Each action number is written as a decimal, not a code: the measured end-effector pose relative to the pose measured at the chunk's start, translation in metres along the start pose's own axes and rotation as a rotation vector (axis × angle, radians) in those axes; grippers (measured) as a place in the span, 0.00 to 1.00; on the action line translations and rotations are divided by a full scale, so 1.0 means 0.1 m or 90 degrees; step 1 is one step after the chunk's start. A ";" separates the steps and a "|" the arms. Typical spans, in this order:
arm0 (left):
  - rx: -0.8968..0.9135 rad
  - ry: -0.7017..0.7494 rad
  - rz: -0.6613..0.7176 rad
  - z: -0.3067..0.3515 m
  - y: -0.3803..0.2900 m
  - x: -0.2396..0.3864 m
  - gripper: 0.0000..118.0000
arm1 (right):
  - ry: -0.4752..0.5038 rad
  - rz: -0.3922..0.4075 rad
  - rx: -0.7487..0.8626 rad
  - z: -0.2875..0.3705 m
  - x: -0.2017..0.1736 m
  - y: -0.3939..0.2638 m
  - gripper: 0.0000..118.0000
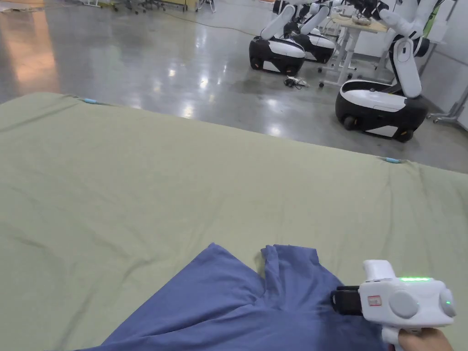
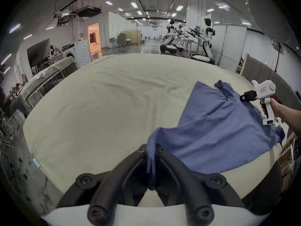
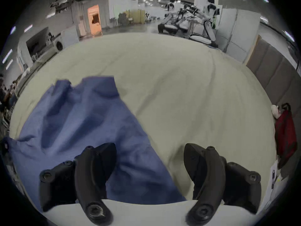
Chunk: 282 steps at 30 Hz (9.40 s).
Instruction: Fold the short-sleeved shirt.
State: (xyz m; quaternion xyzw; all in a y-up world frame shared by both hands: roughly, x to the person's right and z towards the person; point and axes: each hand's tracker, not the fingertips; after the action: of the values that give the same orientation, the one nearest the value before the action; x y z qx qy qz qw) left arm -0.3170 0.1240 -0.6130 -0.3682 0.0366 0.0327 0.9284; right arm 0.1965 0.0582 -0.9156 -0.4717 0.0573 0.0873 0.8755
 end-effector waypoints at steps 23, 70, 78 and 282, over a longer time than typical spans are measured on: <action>0.133 -0.041 -0.026 0.18 1.12 0.22 0.04 | 0.045 -0.032 0.255 2.59 0.27 0.16 0.08; 0.282 0.077 -0.216 0.01 2.70 1.16 0.03 | -0.020 -0.153 0.431 3.41 1.40 0.61 0.08; 0.182 -0.044 -0.179 0.68 1.14 0.87 0.03 | 0.032 -0.098 0.365 3.51 0.91 -1.10 0.08; 0.224 -0.023 -0.122 0.78 0.34 1.09 0.92 | -0.031 -0.097 0.391 3.10 -0.14 -1.95 0.70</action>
State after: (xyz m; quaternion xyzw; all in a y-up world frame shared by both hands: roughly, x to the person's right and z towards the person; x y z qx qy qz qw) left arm -0.2079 0.2064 -0.5897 -0.2018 -0.0100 -0.0562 0.9778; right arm 0.2285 0.2110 -0.5840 -0.1857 0.0248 0.0111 0.9822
